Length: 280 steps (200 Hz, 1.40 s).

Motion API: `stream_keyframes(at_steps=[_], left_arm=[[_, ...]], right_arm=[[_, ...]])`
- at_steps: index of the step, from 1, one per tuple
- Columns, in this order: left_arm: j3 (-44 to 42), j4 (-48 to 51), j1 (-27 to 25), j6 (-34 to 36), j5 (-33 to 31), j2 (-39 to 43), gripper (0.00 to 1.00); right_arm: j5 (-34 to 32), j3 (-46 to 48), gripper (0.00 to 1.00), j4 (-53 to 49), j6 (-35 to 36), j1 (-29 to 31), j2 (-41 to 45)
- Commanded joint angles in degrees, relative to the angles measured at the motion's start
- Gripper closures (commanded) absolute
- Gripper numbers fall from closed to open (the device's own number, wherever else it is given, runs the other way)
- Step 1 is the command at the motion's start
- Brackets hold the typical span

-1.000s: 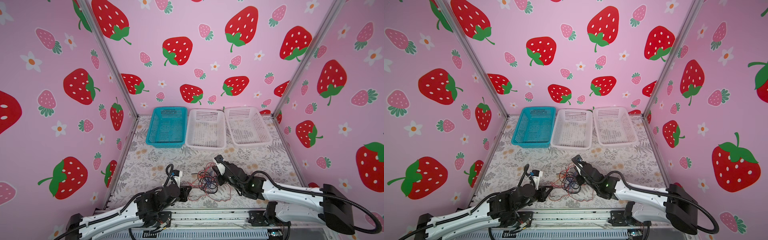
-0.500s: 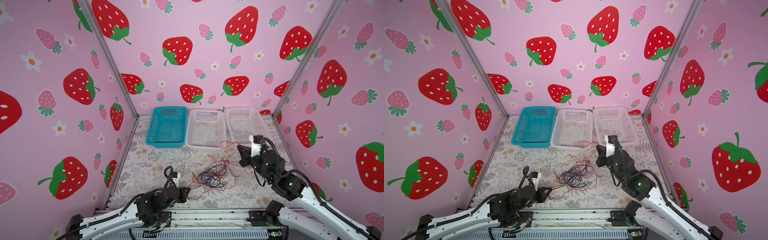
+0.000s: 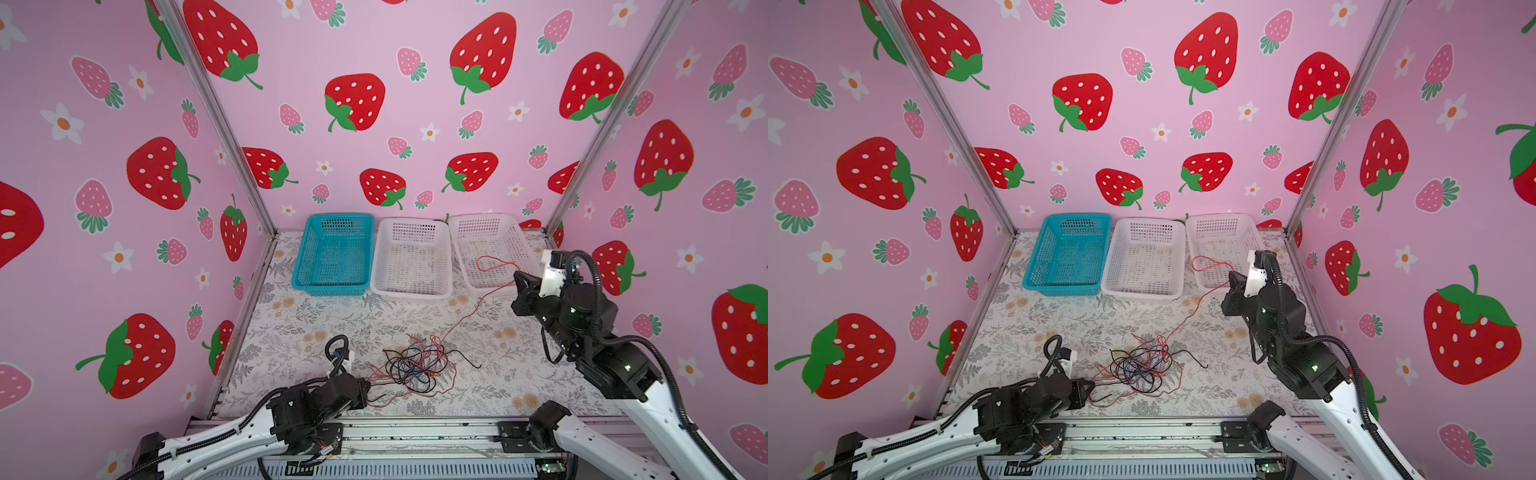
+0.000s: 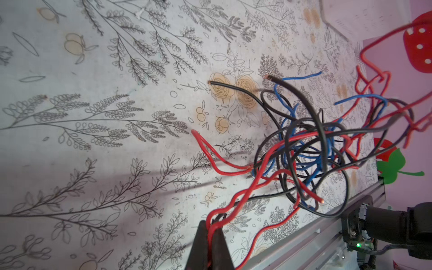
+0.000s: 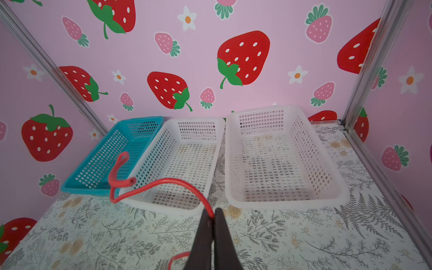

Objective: Untangle the cables
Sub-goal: 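Pull the red wire out and carry it over the far white basket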

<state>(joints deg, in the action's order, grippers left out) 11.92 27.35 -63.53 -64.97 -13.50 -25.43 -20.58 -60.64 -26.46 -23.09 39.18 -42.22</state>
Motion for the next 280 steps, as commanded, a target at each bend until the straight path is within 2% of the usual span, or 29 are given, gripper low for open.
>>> stream_keyframes(at_steps=[1,38,69,117,153,180,198,209,232,246,280], left_arm=[[0.2,2.8,1.4,0.2,-1.5,-0.8,1.0],[0.5,-0.7,6.2,3.8,2.1,-5.1,1.0],[1.7,-3.8,9.7,7.5,3.6,-7.8,1.0],[4.8,-7.5,10.5,14.3,2.1,-11.7,1.0],[10.6,-9.1,11.2,21.4,3.4,-16.0,1.0],[15.9,-9.4,11.2,28.4,5.5,-20.8,1.0],[18.7,-8.9,11.3,29.2,4.3,-24.5,1.0],[20.2,-9.4,11.2,31.2,6.6,-27.0,1.0],[25.1,-6.6,11.3,36.3,9.4,-32.8,1.0],[28.4,-3.7,11.3,41.6,10.4,-35.4,1.0],[30.0,-4.2,11.3,52.8,12.0,-35.8,1.0]], right_arm=[[-2.3,-5.6,1.0,-2.3,2.1,-0.7,0.0],[-5.1,-17.0,1.0,-5.3,4.6,-0.8,-3.4],[-1.9,-22.8,1.0,-6.5,5.2,-0.8,-6.8],[3.8,-23.7,1.0,-4.5,6.0,-0.8,-9.6],[3.7,-21.5,1.0,0.3,6.8,-1.6,-15.7],[4.0,-22.9,1.0,3.4,5.3,-4.1,-19.7],[3.0,-23.8,1.0,5.6,5.0,-6.1,-22.3],[3.2,-24.7,1.0,5.8,4.9,-7.8,-24.3],[7.5,-25.2,1.0,7.1,2.4,-12.9,-28.2],[11.4,-24.7,1.0,8.9,0.2,-16.1,-30.0],[12.9,-23.9,1.0,14.0,-1.1,-19.6,-34.3]])
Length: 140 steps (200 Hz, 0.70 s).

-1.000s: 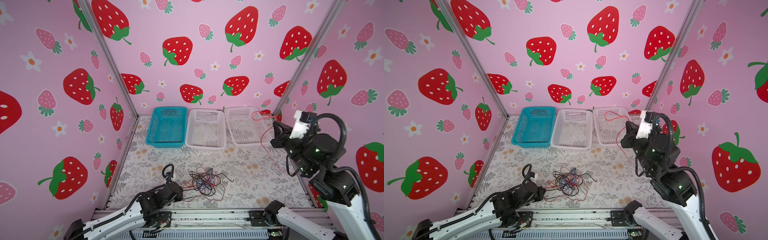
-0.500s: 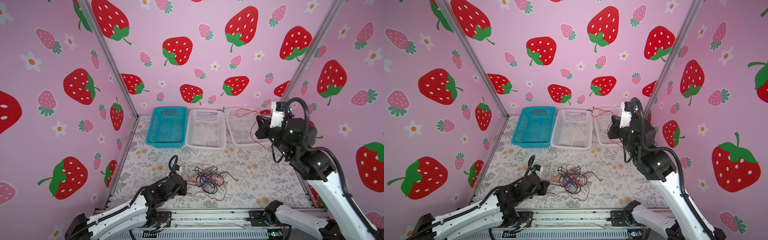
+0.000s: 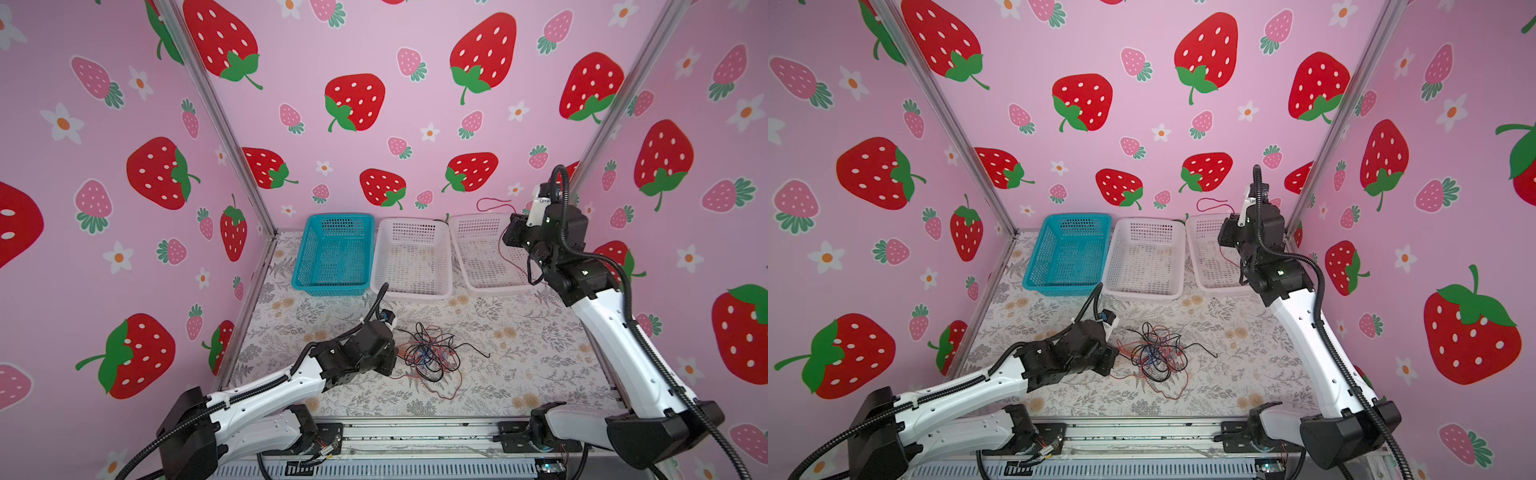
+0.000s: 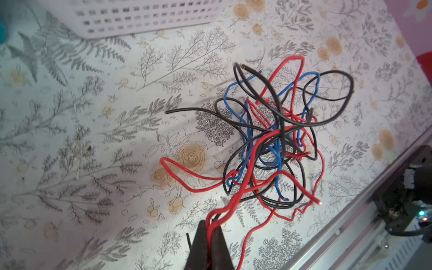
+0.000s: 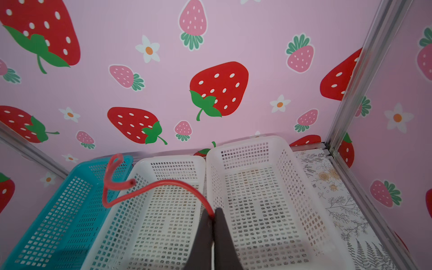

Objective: Untangle the cables
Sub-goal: 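Pull the red wire out and carry it over the far white basket, then open the right gripper to drop the red wire into the far white basket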

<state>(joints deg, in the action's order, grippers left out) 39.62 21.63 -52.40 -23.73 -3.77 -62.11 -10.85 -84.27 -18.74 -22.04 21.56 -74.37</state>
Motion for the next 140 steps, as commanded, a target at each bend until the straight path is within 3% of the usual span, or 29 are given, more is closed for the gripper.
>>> stream_keyframes(at_steps=[1,22,71,140], left_arm=[[2.3,1.4,0.2,12.1,2.5,1.0,1.0],[0.8,-1.2,0.2,18.9,4.8,3.5,1.0],[-2.7,-2.7,0.5,23.9,2.4,7.0,1.0],[-2.4,-1.9,0.5,22.9,-1.7,9.1,1.0]], right_arm=[[3.1,-0.2,1.0,6.6,-2.1,-2.1,-2.2],[5.2,1.9,1.0,12.5,-3.1,-3.8,-4.7],[8.6,1.9,1.0,17.3,-4.9,-6.5,-13.5],[8.9,4.3,1.0,25.2,-4.8,-7.1,-24.3]])
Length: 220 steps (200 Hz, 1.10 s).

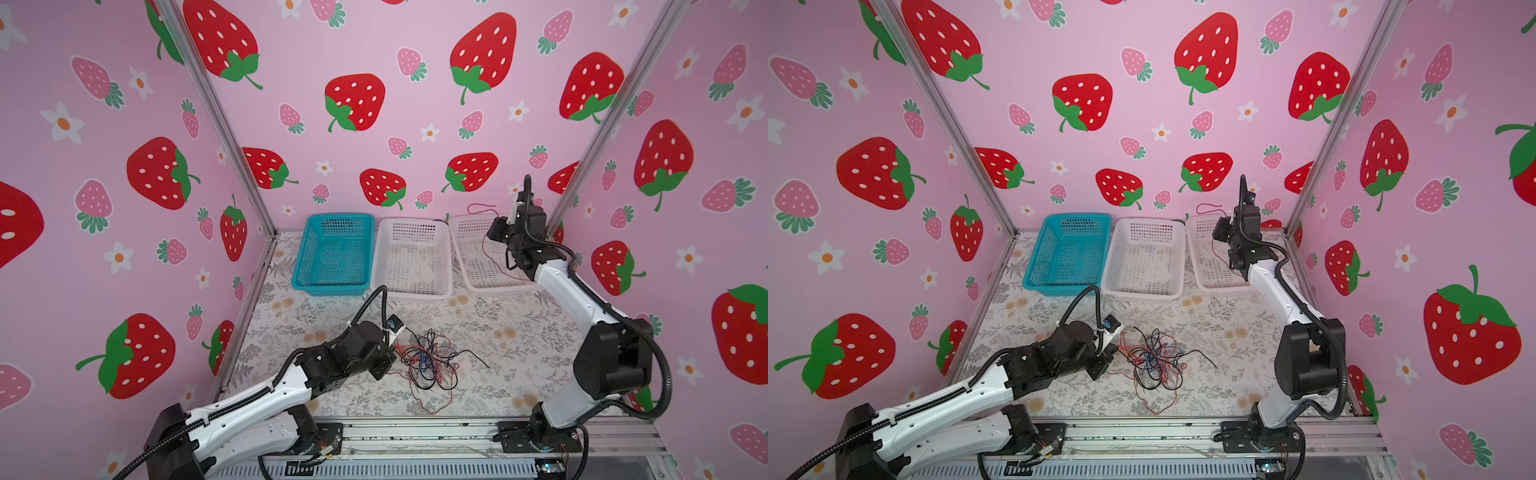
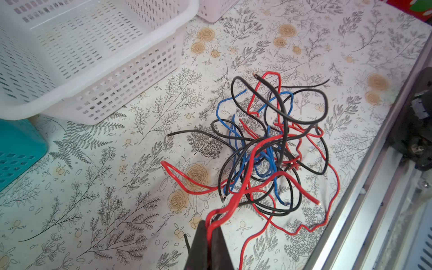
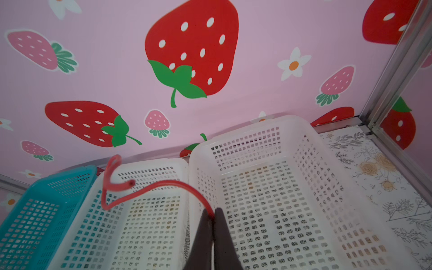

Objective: Untangle the cables
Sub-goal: 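Open the right gripper to drop the red wire into the far white basket, then move the right gripper back down into the wire bundle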

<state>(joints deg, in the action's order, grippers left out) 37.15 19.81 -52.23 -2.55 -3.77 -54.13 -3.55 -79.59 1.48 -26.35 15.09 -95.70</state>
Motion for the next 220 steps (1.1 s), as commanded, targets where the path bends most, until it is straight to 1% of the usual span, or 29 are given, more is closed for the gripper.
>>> stream_keyframes(at_steps=[1,29,43,63,77,89,109,137,153,175,185,201,220], left_arm=[[0.0,0.0,0.3,1.8,-1.8,1.1,1.0],[0.4,0.6,0.3,1.4,-2.6,1.6,1.0],[0.4,0.8,0.3,1.4,-2.8,1.8,1.0],[0.3,0.7,0.2,1.2,-2.8,2.2,1.0],[0.4,0.8,0.3,1.1,-2.7,2.2,1.0],[0.4,0.8,0.3,1.1,-2.6,2.0,1.0],[0.6,1.3,0.3,0.8,-2.4,1.8,1.0],[0.9,1.6,0.3,0.4,-1.8,1.4,1.0],[1.3,1.9,0.3,0.2,-1.3,1.2,1.0],[2.4,3.0,0.3,-0.9,-0.1,0.9,1.0],[3.3,3.8,0.3,-1.6,0.5,0.9,1.0],[4.8,4.8,0.3,-3.9,0.6,0.9,1.0],[6.3,5.0,0.2,-7.5,1.6,0.5,1.0]], right_arm=[[1.8,-0.5,1.0,5.0,-0.5,-0.7,-3.4],[1.2,-1.5,1.0,4.8,-1.0,-1.4,-6.8],[-0.3,-1.4,1.0,4.2,-1.5,-1.5,-7.5],[-0.8,-1.3,1.0,3.1,-2.5,-1.4,-8.1],[-1.3,-1.9,0.93,1.2,-3.4,-1.5,-8.7],[-1.9,-2.1,0.82,0.2,-4.3,-1.5,-8.7],[-2.3,-2.9,0.74,-1.4,-5.1,-1.5,-8.2],[-4.3,-3.8,0.57,-4.4,-7.3,-1.5,-4.5],[-3.1,-3.1,0.49,-4.4,-8.8,-1.4,-2.0],[-2.4,-2.8,0.49,-6.6,-10.1,-1.5,1.0],[-1.1,-1.5,0.49,-7.0,-10.7,-1.4,3.1],[3.8,2.1,0.49,-6.2,-10.8,-0.5,7.4],[12.2,9.2,0.49,-4.2,-10.2,2.1,14.2]])
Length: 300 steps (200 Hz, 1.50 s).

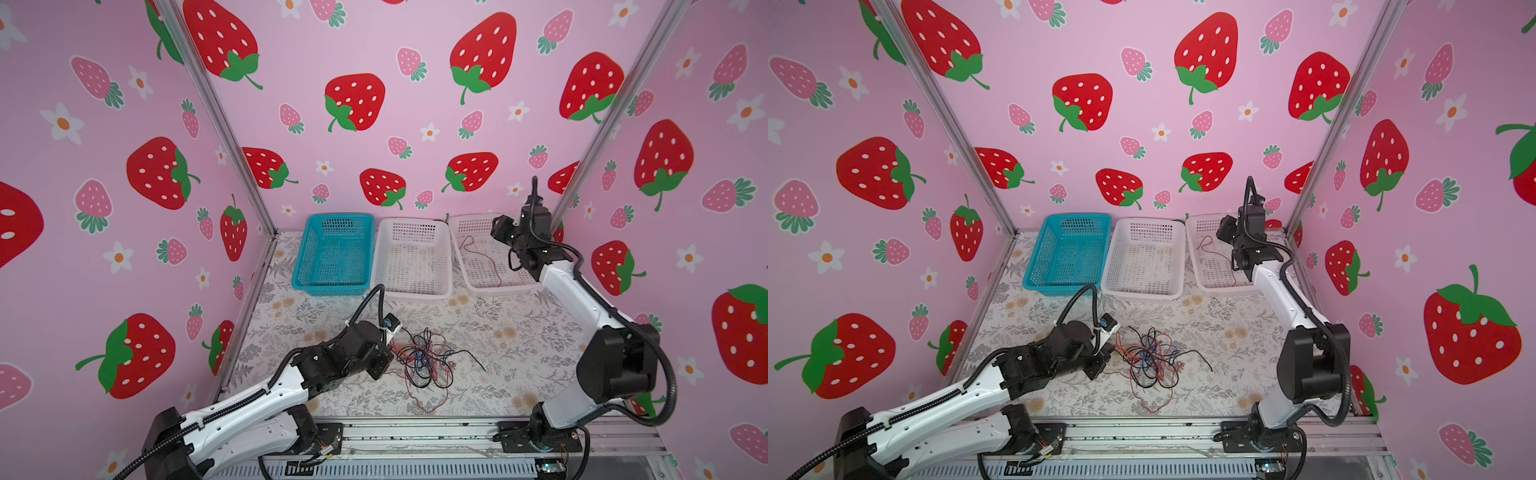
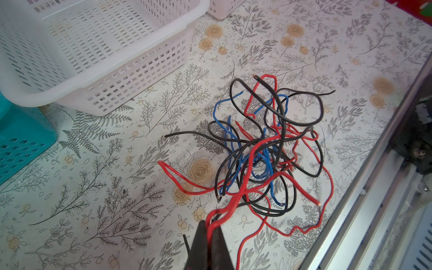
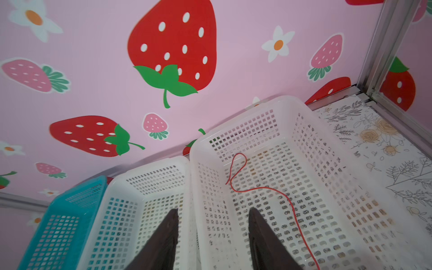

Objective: Untangle the cables

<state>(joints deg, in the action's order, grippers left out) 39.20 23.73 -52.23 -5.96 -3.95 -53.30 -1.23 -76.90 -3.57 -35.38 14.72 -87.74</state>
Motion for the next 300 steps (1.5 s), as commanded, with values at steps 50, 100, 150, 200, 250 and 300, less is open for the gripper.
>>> stream_keyframes(at_steps=[50,100,150,200,250,300], left_arm=[[8.6,5.0,0.3,-12.7,5.7,-4.7,1.0],[7.7,4.1,0.3,-14.7,8.3,-4.3,1.0],[5.9,2.5,0.3,-13.5,9.0,-1.7,1.0],[5.3,1.7,0.3,-13.4,11.4,-2.7,1.0],[5.5,1.8,0.3,-13.3,13.3,-3.1,1.0],[4.9,3.4,0.3,-13.4,12.9,-2.6,1.0]], right_arm=[[20.3,32.1,0.49,11.0,2.5,13.5,25.4],[22.3,52.7,0.49,13.8,4.9,21.5,38.1],[24.4,62.5,0.49,21.4,5.6,24.2,39.2],[21.8,64.7,0.49,30.5,4.4,27.0,32.3],[16.7,62.9,0.57,35.4,5.5,27.3,22.3],[10.3,61.1,1.0,32.4,4.5,27.4,24.7]])
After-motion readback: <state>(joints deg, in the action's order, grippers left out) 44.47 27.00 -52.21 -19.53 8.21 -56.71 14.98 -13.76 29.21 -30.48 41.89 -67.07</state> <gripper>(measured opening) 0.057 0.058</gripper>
